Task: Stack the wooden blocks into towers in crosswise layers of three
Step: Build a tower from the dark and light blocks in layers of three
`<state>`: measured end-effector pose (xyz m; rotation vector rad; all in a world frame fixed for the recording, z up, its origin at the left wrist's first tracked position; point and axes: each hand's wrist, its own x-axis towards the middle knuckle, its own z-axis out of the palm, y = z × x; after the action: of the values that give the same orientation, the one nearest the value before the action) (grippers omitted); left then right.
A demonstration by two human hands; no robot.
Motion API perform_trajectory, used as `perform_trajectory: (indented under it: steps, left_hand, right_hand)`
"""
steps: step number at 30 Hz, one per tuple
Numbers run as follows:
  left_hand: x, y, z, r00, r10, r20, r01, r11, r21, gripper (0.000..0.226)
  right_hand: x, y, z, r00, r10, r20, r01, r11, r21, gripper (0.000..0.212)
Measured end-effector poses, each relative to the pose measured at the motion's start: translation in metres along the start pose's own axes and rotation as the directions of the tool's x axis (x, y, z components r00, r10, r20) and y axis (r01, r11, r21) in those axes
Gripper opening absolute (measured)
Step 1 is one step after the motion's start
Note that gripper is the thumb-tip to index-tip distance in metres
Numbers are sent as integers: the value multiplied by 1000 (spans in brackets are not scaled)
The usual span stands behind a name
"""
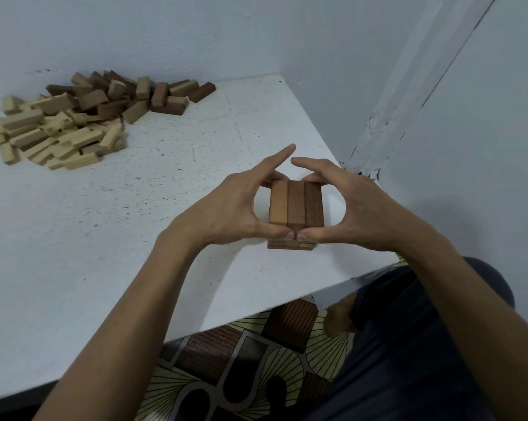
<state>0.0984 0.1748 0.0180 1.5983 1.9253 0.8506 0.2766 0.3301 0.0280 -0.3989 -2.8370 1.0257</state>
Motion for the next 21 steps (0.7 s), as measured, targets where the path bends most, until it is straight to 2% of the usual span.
perform_trajectory:
  steps: [12,16,19,21]
  left_hand:
    - [0,-1,0,1000,5,2,-5,1000,6,111]
    - [-1,1,0,1000,5,5,-5,1000,-14,113]
    - [-8,1,3,1000,-23,-17,22,996,-89,107]
    - [-15,2,13,993,-69,-93,47,975,-219,92]
  right_hand:
    - [1,-2,-1,1000,3,7,-3,1000,-5,97]
    - [-2,-3,0,1000,-9,8,9,1000,0,103]
    - [-9,-3,10,998,25,-57,-18,993,114,100]
    - [-15,-5,25,982,106,-153,-55,951,304,87]
